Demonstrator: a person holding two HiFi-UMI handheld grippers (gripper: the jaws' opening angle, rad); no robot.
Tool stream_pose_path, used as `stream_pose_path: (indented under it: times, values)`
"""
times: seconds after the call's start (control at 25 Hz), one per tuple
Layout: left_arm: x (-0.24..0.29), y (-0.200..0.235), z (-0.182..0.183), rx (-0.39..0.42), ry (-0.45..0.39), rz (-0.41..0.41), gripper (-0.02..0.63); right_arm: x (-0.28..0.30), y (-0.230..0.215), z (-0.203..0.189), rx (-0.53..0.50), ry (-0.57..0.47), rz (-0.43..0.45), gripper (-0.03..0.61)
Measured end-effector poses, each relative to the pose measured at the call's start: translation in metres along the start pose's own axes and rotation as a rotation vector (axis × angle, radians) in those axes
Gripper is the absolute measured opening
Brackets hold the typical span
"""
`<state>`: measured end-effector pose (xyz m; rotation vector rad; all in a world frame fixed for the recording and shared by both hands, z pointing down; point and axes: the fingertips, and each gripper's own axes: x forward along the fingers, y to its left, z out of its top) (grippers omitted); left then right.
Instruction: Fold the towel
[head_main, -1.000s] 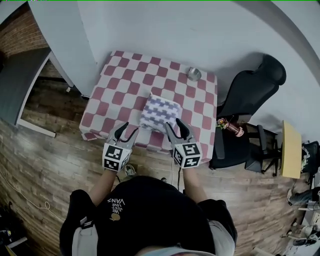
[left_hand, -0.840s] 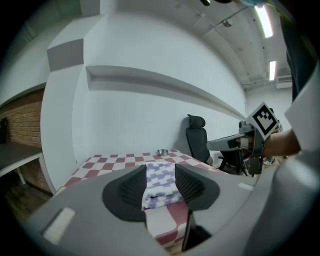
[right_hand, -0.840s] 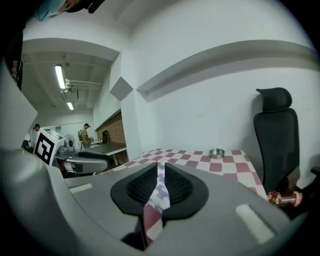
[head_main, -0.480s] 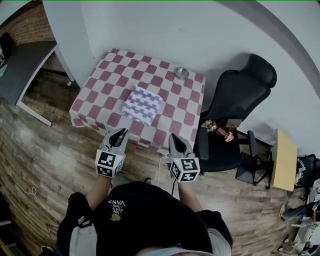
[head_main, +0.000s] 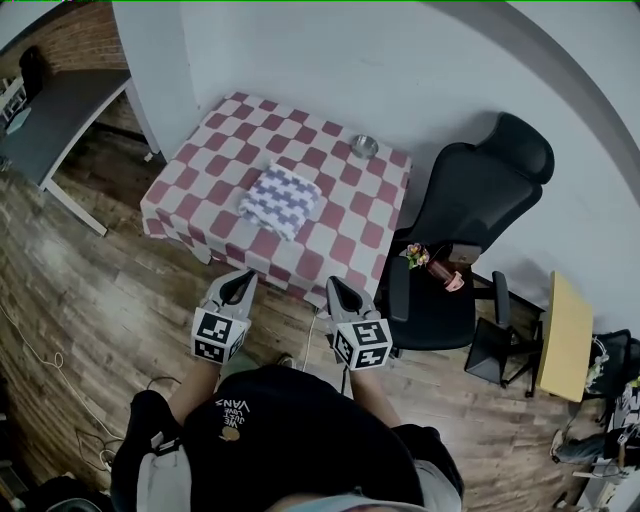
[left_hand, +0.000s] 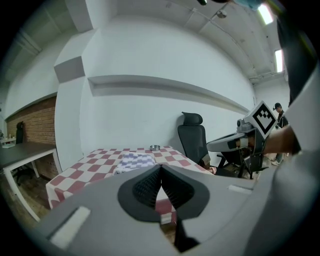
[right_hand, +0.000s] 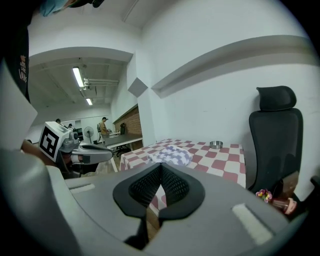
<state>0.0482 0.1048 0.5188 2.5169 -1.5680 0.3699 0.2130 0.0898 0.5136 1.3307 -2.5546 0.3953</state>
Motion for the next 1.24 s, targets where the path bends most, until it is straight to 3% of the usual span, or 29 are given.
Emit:
stream_pose_path:
  times: [0.64, 1.24]
  values:
    - [-0.016, -0.003, -0.011, 0.019, 0.017, 0.047, 0.003, 0.0, 0.009, -0.011, -0.061, 0.053, 0.039, 0.005]
    - [-0.005, -0.006, -0.016, 0.03, 0.032, 0.028, 0.003, 0.014, 0.012, -0.012, -0.056, 0.065, 0.032, 0.005]
